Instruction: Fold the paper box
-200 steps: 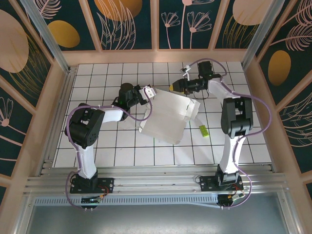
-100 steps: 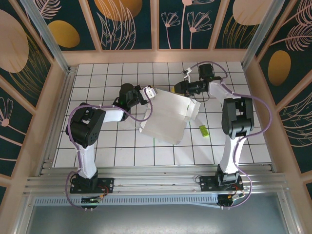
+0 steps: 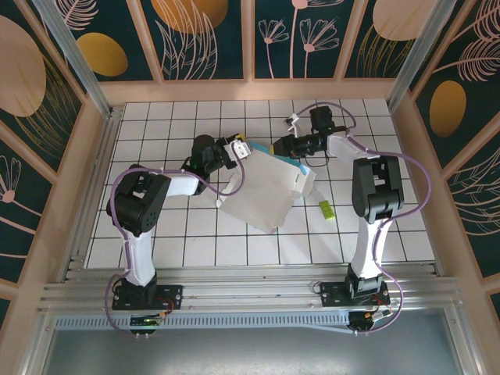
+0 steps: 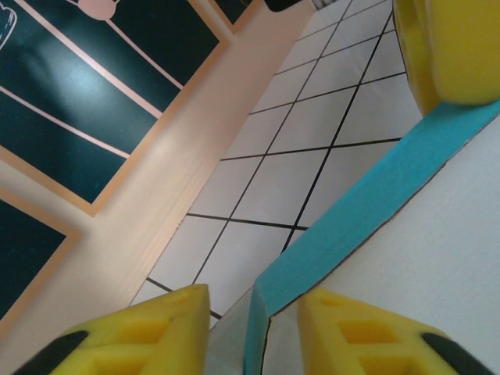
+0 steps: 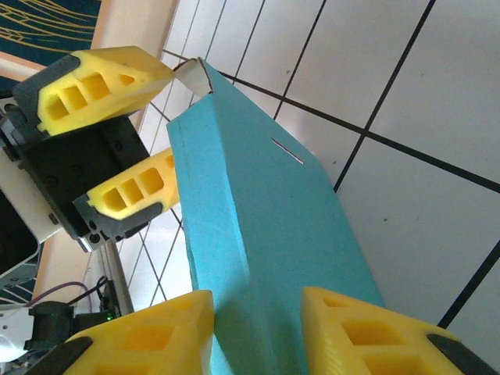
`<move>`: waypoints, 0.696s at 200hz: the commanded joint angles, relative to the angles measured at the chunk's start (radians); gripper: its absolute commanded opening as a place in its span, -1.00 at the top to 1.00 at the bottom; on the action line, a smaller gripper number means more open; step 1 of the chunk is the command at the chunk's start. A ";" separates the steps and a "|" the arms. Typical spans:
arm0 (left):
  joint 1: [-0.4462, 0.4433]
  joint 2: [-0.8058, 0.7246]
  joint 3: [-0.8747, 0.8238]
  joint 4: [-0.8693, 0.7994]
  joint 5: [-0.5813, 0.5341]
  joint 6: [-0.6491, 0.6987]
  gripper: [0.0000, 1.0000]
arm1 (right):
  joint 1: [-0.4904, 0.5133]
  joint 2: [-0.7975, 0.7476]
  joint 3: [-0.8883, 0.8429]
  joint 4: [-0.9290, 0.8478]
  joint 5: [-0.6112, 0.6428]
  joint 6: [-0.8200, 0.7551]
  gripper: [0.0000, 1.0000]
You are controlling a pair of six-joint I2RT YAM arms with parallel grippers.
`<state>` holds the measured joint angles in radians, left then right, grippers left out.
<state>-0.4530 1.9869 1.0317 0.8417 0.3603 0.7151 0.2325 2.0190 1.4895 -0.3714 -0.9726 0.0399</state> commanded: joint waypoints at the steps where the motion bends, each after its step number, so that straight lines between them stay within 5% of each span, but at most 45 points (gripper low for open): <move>1: -0.008 -0.055 -0.048 0.071 0.043 -0.040 0.23 | 0.009 0.022 -0.023 -0.008 0.057 -0.006 0.29; 31: -0.007 -0.157 -0.158 0.157 0.017 -0.180 0.15 | 0.013 0.014 -0.020 -0.001 0.069 -0.002 0.29; 53: -0.007 -0.252 -0.164 0.095 -0.027 -0.446 0.02 | 0.021 0.005 -0.021 0.000 0.074 -0.002 0.28; 72: -0.007 -0.315 -0.092 -0.081 -0.131 -0.770 -0.02 | 0.028 -0.008 -0.034 0.011 0.082 0.004 0.27; 95: -0.007 -0.303 0.077 -0.399 -0.168 -1.075 0.17 | 0.032 -0.016 -0.038 0.019 0.089 0.007 0.27; 139: -0.007 -0.177 0.306 -0.773 -0.050 -1.253 0.22 | 0.037 -0.029 -0.043 0.030 0.109 0.020 0.26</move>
<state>-0.4549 1.7302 1.2671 0.3786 0.2668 -0.3405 0.2508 2.0178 1.4738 -0.3344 -0.9154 0.0444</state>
